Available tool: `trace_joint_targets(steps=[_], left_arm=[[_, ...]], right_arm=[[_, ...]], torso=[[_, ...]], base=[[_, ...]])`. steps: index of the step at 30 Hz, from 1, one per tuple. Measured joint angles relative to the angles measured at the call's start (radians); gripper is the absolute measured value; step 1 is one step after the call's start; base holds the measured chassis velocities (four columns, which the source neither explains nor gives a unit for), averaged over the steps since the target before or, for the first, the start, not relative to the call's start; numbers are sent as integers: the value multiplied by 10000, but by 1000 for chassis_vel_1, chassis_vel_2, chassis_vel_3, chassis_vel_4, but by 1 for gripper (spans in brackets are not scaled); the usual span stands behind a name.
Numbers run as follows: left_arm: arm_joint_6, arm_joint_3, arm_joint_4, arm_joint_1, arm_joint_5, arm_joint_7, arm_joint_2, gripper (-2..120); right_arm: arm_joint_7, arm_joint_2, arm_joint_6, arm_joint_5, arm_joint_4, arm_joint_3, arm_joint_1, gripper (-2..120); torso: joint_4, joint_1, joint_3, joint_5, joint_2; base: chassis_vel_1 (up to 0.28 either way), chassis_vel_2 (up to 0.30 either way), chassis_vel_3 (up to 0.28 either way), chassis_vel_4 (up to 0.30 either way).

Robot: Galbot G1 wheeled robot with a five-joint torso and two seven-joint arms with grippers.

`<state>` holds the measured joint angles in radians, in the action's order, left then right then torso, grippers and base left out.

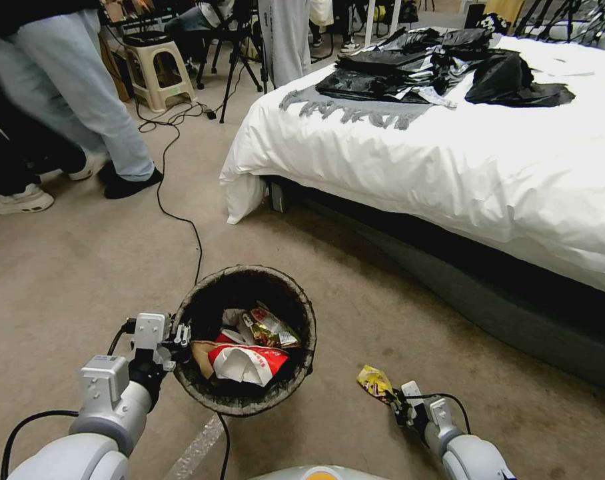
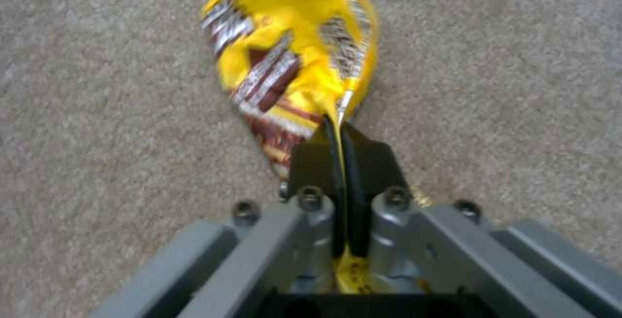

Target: Pick up the trash bin, then pick up the garbage from the floor and place it into the trash bin.

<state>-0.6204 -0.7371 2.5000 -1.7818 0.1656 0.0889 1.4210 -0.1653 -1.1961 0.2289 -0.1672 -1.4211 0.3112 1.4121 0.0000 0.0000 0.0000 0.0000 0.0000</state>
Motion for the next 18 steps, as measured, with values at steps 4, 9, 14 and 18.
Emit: trace_joint_targets(steps=[4, 9, 14, 18], left_arm=[[3, 27, 0, 6, -9, 0, 16, 1], [7, 37, 0, -1, -16, 0, 21, 1], [8, 25, 0, -41, 3, -2, -11, 1], [8, 22, 0, -42, 41, -5, -32, 1]], right_arm=[[3, -22, -51, 16, 2, 111, 47, 0], [93, -50, -155, 9, -26, 274, 111, 0], [-102, 392, -280, -398, -1044, 1034, 503, 0], [-154, 870, -341, -838, -2097, 1538, 926, 0]], torso=[[0, -1, 0, 0, 0], [0, -1, 0, 1, 0], [0, 0, 1, -1, 0], [0, 0, 1, 3, 0]], base=[[0, 0, 0, 0], [0, 0, 0, 0], [0, 0, 0, 0], [0, 0, 0, 0]])
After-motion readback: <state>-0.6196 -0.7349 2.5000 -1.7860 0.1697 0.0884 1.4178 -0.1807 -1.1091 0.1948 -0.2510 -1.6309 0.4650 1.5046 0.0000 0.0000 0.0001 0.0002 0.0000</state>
